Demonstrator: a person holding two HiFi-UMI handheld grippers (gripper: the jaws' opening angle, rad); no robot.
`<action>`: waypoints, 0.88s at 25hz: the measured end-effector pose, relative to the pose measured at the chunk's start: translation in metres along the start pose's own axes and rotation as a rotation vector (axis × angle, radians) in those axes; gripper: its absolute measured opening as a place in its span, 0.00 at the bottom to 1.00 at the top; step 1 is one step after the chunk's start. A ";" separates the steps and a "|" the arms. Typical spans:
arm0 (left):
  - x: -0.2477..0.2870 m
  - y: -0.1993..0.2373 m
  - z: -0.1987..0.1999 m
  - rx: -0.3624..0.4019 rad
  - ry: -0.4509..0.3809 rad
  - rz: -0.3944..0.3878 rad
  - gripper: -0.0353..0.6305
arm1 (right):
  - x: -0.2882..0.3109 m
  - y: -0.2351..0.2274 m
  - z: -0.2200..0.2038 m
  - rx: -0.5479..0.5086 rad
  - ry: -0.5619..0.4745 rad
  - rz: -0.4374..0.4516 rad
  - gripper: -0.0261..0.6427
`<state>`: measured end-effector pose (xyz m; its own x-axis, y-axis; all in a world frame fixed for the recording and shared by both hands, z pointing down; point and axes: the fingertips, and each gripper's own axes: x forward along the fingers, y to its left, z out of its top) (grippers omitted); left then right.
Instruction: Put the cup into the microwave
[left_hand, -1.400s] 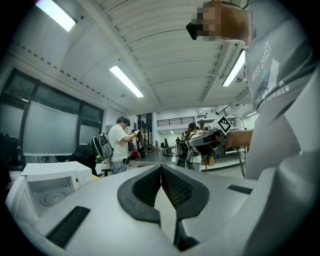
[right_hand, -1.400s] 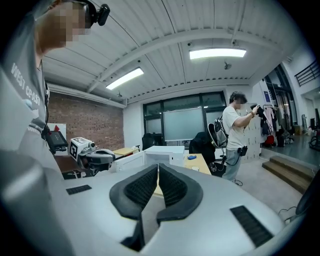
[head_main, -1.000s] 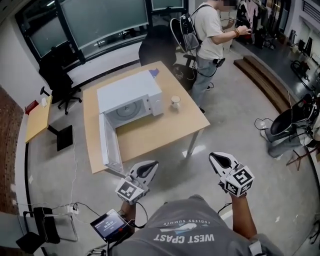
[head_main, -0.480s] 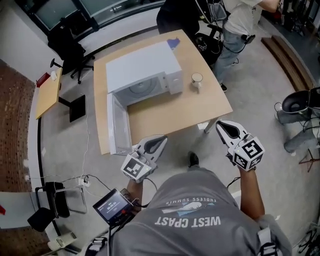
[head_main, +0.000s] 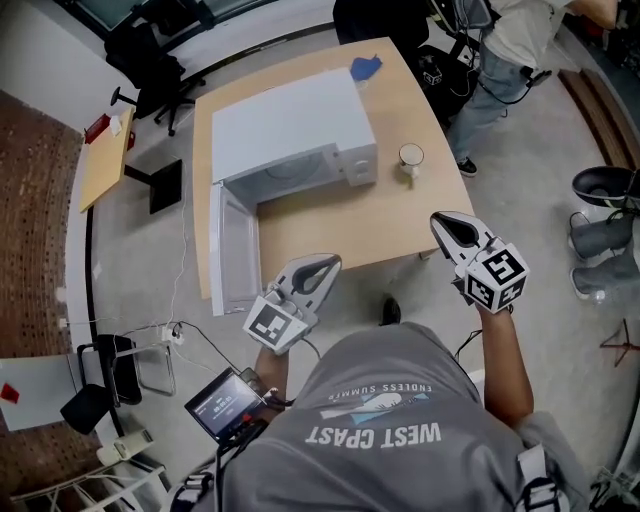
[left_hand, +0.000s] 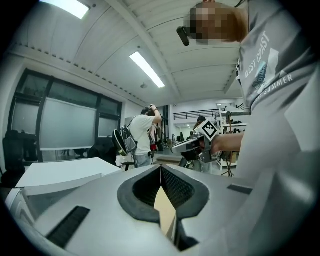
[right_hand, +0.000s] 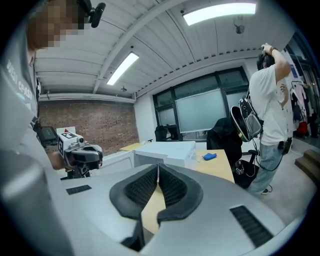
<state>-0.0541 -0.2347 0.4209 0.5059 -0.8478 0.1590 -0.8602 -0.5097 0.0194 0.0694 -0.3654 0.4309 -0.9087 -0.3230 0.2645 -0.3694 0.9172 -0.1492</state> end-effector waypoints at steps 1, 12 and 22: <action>0.004 0.003 0.000 -0.004 0.009 0.007 0.08 | 0.005 -0.006 -0.001 0.006 0.004 0.008 0.07; 0.050 0.033 -0.014 -0.034 0.079 0.051 0.08 | 0.056 -0.085 -0.036 0.070 0.057 0.017 0.07; 0.065 0.058 -0.033 -0.085 0.149 0.088 0.09 | 0.118 -0.154 -0.092 0.089 0.201 -0.055 0.07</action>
<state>-0.0736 -0.3148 0.4654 0.4186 -0.8543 0.3080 -0.9063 -0.4147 0.0817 0.0372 -0.5234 0.5729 -0.8330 -0.3110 0.4575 -0.4412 0.8725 -0.2102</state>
